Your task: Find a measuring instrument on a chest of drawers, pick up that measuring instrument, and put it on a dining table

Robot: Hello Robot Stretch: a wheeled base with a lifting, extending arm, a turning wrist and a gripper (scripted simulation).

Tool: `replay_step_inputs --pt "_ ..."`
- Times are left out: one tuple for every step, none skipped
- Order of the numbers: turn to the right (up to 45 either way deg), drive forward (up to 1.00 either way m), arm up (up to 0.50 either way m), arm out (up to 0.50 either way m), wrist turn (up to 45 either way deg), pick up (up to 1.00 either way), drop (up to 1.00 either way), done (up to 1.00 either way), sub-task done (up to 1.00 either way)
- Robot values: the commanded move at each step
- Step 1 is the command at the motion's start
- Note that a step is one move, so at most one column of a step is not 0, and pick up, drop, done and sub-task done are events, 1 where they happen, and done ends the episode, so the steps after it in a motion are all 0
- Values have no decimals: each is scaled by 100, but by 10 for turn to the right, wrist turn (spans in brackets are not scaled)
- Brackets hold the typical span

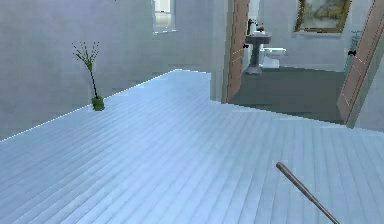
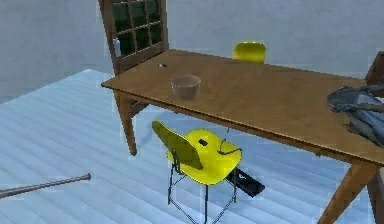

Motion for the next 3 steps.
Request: replay_step_inputs --pt "60 0 0 0 0 0 0 0 0" --pt "0 100 0 0 0 0 0 0 0" --pt "60 0 0 0 0 0 0 0 0"
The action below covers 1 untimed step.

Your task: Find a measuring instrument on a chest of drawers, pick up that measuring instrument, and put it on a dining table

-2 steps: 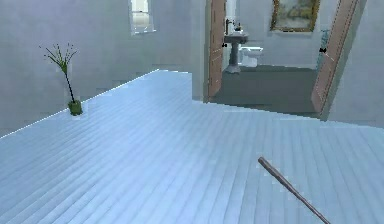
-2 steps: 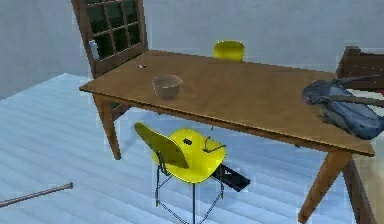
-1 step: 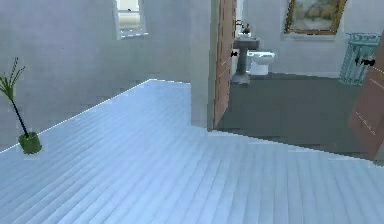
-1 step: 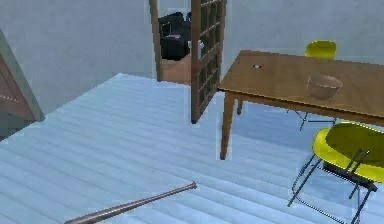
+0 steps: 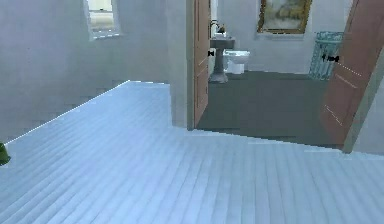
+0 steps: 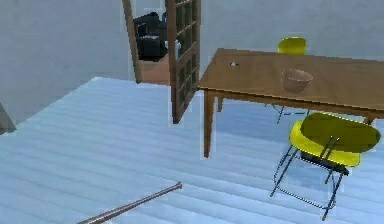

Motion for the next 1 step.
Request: replay_step_inputs --pt "0 65 0 0 0 0 0 0 0"
